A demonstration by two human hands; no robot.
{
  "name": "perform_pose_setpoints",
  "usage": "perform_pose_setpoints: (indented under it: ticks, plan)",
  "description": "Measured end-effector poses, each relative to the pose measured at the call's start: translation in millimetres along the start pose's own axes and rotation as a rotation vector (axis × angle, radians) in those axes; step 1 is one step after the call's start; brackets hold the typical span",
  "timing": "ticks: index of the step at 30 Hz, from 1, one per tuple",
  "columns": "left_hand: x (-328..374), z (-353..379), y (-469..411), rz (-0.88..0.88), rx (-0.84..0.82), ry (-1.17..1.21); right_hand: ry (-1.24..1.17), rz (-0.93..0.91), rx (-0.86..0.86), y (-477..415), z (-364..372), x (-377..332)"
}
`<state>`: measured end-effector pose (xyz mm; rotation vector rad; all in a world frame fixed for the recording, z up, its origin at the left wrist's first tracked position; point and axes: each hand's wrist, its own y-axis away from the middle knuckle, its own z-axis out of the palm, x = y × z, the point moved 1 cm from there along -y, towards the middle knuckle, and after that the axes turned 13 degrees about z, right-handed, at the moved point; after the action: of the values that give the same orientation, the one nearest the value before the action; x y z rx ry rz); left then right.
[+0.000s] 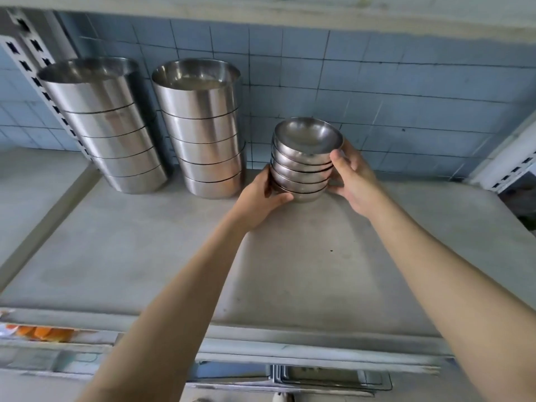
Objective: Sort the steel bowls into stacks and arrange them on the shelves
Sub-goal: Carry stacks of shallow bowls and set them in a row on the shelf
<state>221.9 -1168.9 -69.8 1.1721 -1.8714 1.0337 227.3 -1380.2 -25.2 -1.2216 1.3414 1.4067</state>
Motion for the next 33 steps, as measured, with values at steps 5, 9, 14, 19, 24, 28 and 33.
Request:
perform_pose_setpoints:
  ticks: [5, 9, 14, 19, 24, 28, 33]
  plan:
    - [-0.2, 2.0, -1.9, -0.023, -0.02, -0.066, 0.002, -0.017, -0.07, -0.1, -4.4, 0.0]
    - [3.2, 3.9, -2.2, -0.063, -0.03, -0.147, 0.015, 0.0, -0.066, 0.6, -5.8, -0.4]
    - [20.0, -7.6, 25.1, -0.099, -0.042, -0.222, 0.024, -0.054, 0.235, 26.7, -4.7, -1.6]
    - [40.3, -74.9, 98.9, 0.017, 0.04, -0.347, 0.233, -0.233, 0.465, 90.9, 36.3, -2.7]
    - [50.7, -180.7, 196.3, 0.022, 0.144, -0.547, 0.482, -0.381, 0.336, 123.0, 147.6, 0.4]
    - [42.5, -280.2, 288.7, -0.038, 0.245, -0.619, 0.619, -0.507, 0.234, 140.8, 277.2, -1.6]
    - [26.4, -402.4, 393.9, -0.163, 0.349, -0.747, 0.752, -0.645, 0.089, 153.9, 436.0, -5.4]
